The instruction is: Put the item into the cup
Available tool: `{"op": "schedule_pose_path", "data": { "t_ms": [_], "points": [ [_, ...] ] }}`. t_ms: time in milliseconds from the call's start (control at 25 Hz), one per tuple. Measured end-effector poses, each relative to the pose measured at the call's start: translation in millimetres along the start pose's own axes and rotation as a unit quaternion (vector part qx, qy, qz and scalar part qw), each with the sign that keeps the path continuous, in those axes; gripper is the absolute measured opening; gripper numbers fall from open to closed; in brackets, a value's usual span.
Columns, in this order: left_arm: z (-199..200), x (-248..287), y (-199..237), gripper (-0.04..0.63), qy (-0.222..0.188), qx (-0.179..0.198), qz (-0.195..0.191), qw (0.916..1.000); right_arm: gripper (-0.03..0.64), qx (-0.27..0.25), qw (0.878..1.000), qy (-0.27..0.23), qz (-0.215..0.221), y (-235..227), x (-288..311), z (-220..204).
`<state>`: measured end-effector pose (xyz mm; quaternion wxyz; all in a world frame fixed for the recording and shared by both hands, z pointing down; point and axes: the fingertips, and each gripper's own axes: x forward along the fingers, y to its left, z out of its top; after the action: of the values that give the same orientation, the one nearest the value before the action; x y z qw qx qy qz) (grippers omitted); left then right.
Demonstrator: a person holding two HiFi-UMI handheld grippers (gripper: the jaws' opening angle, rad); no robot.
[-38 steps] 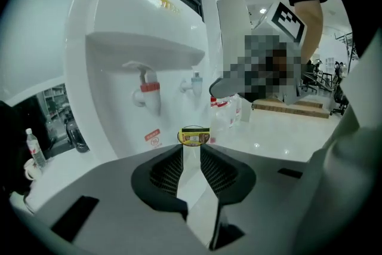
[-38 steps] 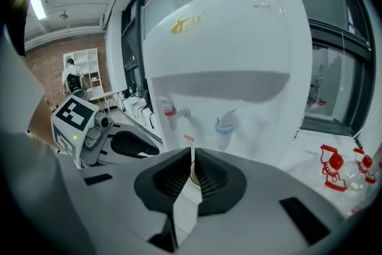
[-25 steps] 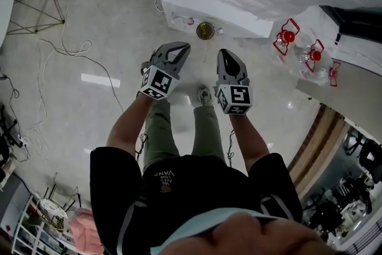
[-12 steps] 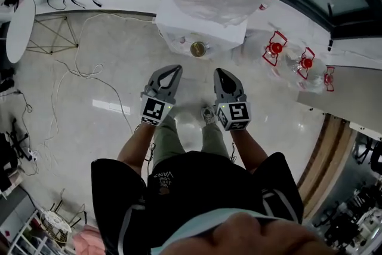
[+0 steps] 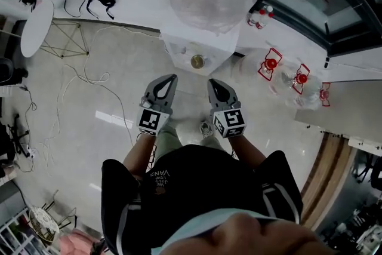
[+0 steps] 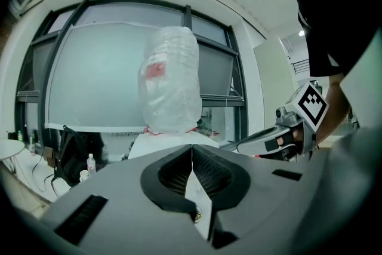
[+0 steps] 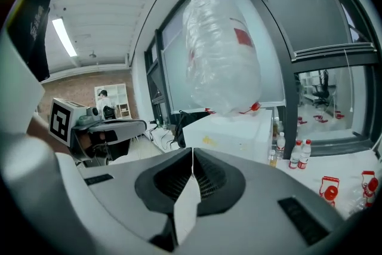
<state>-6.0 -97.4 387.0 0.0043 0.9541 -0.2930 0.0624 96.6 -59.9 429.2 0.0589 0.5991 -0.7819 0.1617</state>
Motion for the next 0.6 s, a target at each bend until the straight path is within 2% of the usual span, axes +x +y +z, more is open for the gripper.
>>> {"op": "schedule_pose_path", "data": {
  "t_ms": [280, 600],
  "points": [
    [49.8, -42.3, -15.2, 0.020, -0.020, 0.000, 0.037, 0.9991, 0.044, -0.015, 0.999, -0.008, 0.036, 19.1, -38.1, 32.3],
    [81.7, -80.2, -34.8, 0.020, -0.032, 0.006, 0.081, 0.9961, 0.043, -0.031, 0.998, -0.019, 0.058, 23.9, -79.8, 53.4]
  ]
}}
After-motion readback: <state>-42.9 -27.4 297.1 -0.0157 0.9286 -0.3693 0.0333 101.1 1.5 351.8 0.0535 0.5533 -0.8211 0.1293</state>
